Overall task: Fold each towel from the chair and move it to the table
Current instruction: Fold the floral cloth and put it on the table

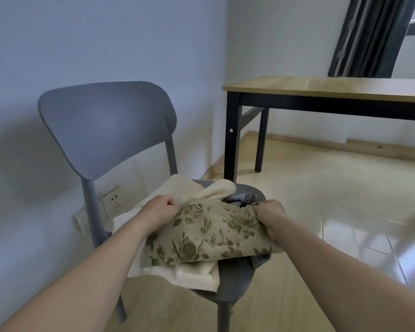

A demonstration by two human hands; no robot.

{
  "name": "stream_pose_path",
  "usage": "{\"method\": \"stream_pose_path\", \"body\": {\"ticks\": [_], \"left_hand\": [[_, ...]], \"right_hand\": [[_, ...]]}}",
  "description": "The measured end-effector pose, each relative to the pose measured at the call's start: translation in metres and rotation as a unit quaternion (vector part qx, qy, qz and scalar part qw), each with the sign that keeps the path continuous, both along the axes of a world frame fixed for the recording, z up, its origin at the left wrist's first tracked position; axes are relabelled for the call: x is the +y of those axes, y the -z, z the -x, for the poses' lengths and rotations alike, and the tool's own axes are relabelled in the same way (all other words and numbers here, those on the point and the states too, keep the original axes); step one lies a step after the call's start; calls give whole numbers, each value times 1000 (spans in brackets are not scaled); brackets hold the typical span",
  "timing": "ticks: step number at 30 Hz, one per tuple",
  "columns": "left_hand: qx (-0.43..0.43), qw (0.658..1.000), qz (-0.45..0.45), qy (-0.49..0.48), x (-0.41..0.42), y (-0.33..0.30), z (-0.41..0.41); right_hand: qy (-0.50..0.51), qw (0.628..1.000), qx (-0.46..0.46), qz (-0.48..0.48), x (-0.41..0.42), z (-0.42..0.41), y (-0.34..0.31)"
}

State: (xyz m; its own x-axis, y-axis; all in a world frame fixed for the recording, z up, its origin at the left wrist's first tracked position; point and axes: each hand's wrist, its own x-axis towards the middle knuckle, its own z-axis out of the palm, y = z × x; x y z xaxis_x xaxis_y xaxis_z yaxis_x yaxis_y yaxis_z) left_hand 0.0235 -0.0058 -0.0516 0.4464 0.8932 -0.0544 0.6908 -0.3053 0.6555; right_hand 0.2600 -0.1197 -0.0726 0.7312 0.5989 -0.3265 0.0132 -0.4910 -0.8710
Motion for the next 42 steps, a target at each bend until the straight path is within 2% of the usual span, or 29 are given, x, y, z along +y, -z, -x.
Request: {"method": "stream_pose_path", "body": {"ticks": [3, 7, 11, 16, 18, 24, 27, 32, 34, 39, 42], "left_hand": [[-21, 1000, 5, 8, 7, 7, -3], [-78, 996, 17, 32, 4, 9, -3], [-112, 990, 62, 57, -4, 6, 0], [-66, 995, 52, 47, 0, 6, 8], [-50, 996, 46, 50, -1, 1, 10], [8, 998, -16, 54, -5, -6, 13], [-49, 998, -27, 30, -23, -29, 20], [-204, 978, 6, 33, -83, -91, 40], [-220, 974, 0, 44, -112, -106, 51], [-160, 981, -112, 18, -178, -100, 68], [-138, 984, -108, 5, -201, -75, 72]], "right_hand": [[-20, 996, -84, 20, 6, 2, 19], [-34, 988, -139, 63, 7, 10, 21], [12, 995, -72, 64, 14, 7, 22], [27, 996, 87, -13, 8, 9, 12], [29, 994, 100, -32, 0, 13, 5], [64, 986, 53, -142, -19, 20, -11], [80, 976, 15, -201, -45, 26, -40], [88, 946, -57, -308, -108, 52, -85], [109, 930, -69, -345, -134, 63, -93], [156, 921, -54, -353, -178, 79, -79], [148, 931, -120, -313, -191, 81, -69]]}}
